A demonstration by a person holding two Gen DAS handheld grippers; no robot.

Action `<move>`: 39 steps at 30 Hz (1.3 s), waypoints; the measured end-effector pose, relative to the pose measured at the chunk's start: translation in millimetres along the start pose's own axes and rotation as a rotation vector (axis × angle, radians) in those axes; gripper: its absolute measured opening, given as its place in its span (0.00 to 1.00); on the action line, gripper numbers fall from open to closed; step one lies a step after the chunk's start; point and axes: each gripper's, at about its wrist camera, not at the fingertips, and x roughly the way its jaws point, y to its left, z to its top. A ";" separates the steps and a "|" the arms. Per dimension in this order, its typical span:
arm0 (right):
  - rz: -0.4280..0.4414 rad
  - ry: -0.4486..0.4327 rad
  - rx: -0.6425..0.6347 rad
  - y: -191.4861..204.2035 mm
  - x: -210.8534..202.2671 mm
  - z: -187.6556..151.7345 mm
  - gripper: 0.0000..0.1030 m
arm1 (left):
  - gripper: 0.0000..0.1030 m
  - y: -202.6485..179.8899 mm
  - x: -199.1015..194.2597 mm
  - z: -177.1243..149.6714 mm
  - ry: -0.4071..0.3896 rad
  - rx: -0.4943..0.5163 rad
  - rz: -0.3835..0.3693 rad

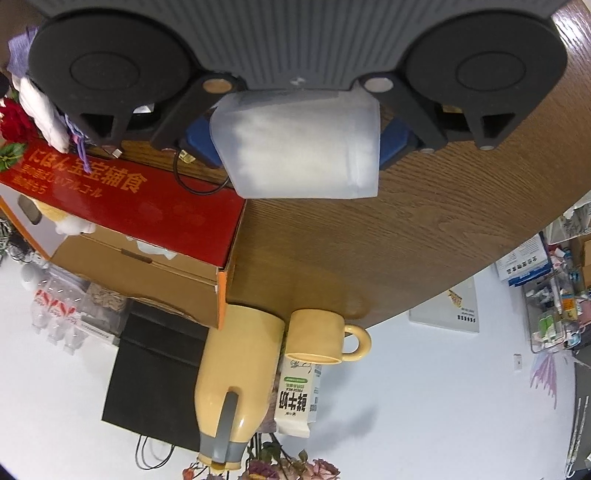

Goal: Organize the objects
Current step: 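Grasp the white plastic storage box with the left tool while the right tool holds the cap, then carry the storage box and cap over the box and release both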

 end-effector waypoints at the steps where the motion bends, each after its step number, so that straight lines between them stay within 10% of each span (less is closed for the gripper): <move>1: 0.000 0.000 -0.001 0.1 0.4 0.0 0.38 | 0.86 1.3 -1.9 -0.6 -0.005 0.004 -0.007; 22: 0.007 -0.036 -0.033 6.0 4.9 18.5 0.38 | 0.84 -2.8 -46.0 23.9 -0.167 0.073 -0.167; 39: -0.052 -0.136 -0.051 -20.4 58.7 98.5 0.38 | 0.84 -96.2 -15.5 89.7 -0.287 0.129 -0.331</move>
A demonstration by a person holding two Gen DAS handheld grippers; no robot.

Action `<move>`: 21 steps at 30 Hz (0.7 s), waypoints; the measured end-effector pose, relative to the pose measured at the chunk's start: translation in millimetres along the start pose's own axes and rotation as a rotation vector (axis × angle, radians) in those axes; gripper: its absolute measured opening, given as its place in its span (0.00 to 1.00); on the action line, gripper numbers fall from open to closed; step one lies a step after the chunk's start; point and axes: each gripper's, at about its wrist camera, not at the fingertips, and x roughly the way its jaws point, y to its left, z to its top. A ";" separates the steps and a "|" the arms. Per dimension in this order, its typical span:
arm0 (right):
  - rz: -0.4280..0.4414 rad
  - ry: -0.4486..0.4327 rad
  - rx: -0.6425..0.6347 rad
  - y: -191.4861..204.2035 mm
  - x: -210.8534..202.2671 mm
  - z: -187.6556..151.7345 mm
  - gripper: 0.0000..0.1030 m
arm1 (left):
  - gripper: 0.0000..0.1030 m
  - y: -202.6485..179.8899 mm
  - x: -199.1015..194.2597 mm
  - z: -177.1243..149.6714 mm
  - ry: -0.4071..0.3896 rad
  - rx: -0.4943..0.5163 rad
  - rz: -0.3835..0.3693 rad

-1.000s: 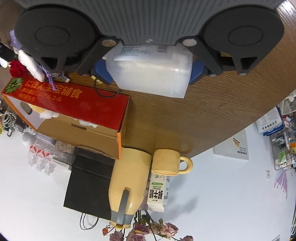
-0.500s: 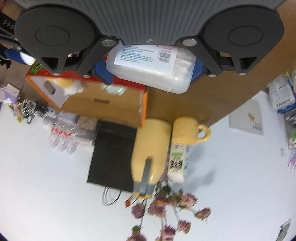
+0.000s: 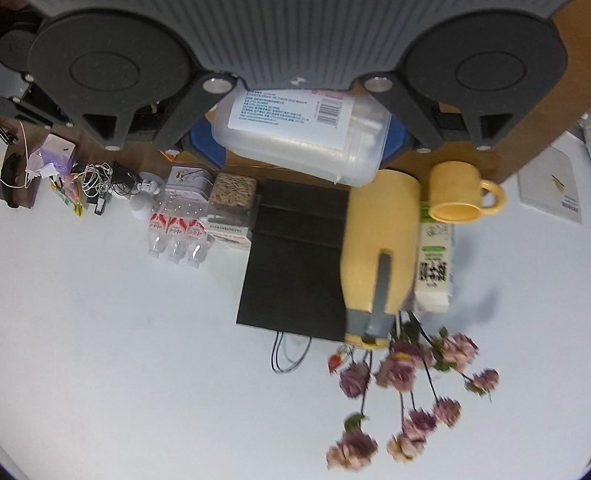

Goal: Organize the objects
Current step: 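Carry the storage box and cap over the box and release both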

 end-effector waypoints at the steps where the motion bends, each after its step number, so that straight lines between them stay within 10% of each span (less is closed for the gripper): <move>1: -0.008 0.004 0.005 -3.6 8.1 2.5 0.38 | 0.84 -1.6 9.4 -0.4 0.009 -0.004 -0.003; 16: -0.083 0.192 0.081 -39.9 93.0 -22.0 0.38 | 0.85 -4.8 106.7 -23.8 0.202 -0.007 0.037; 18: -0.091 0.204 0.080 -39.5 94.6 -25.6 0.38 | 1.00 -4.0 107.4 -24.9 0.213 -0.007 0.044; 21: -0.095 0.179 0.093 -40.3 89.4 -26.4 0.64 | 1.00 -1.8 100.7 -25.0 0.195 -0.018 0.047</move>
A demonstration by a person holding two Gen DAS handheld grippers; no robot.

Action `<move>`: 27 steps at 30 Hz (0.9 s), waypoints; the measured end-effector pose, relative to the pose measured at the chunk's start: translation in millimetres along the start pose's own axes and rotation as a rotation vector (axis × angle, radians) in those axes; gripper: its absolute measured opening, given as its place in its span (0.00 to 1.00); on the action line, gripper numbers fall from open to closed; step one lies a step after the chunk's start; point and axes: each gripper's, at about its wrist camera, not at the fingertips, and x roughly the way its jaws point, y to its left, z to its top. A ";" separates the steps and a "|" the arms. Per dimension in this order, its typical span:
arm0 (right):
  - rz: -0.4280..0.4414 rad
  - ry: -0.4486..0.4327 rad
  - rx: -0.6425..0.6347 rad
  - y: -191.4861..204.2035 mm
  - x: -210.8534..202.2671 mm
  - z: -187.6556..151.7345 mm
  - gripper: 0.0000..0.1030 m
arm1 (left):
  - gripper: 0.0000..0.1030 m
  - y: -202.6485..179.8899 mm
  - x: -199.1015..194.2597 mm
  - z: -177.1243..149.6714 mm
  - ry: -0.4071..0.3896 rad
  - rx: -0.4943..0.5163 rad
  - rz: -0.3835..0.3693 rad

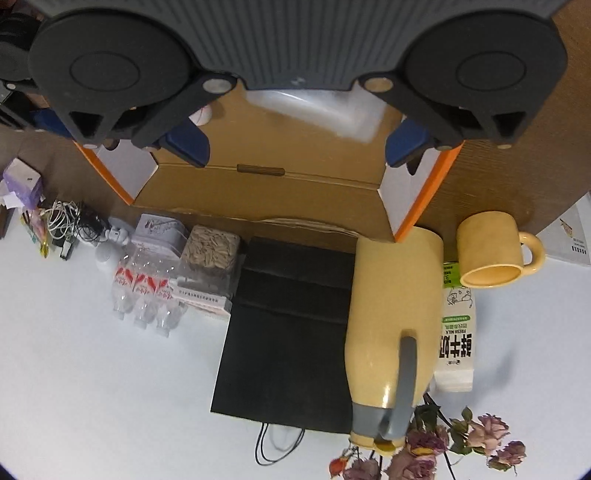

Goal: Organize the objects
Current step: 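Carry the storage box and cap over the box and release both, then return both tools to the table and grasp the black cable with the right tool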

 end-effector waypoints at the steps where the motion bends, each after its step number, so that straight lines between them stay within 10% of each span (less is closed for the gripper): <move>1: -0.003 -0.013 0.005 -0.4 -1.8 -0.3 0.92 | 1.00 0.6 -1.7 -0.2 -0.002 0.000 0.001; 27: 0.027 -0.135 -0.030 14.8 -69.3 6.8 1.00 | 1.00 2.0 -79.2 1.8 -0.087 0.058 0.022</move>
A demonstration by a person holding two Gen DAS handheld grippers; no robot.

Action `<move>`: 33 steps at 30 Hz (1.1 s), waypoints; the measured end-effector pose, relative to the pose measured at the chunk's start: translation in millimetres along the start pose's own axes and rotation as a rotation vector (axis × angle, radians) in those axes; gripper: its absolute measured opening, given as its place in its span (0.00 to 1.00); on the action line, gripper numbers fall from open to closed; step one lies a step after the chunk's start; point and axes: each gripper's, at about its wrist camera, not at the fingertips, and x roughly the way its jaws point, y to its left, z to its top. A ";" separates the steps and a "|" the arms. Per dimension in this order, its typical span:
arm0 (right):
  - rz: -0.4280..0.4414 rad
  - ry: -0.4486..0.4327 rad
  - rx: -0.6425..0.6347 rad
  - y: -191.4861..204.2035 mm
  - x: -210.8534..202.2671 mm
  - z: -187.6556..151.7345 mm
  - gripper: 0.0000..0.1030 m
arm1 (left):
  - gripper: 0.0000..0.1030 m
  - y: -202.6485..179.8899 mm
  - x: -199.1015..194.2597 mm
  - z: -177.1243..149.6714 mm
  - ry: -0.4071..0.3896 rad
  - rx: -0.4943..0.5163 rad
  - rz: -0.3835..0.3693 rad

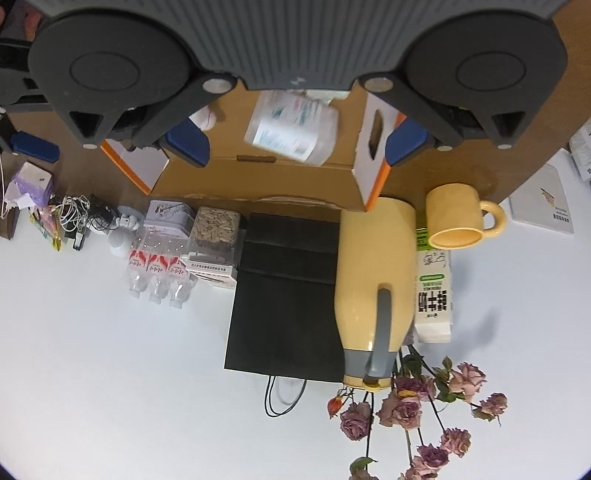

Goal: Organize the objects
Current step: 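Return both tools to the table and grasp the black cable with the right tool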

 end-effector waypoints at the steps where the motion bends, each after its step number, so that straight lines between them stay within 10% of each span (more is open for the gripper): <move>1: 0.003 0.001 0.000 0.7 -4.8 -0.7 1.00 | 1.00 1.3 -4.5 -0.8 0.001 0.002 0.001; 33: -0.025 0.203 -0.067 -37.2 -112.9 -85.0 1.00 | 1.00 87.0 -105.8 -83.0 0.135 -0.028 0.121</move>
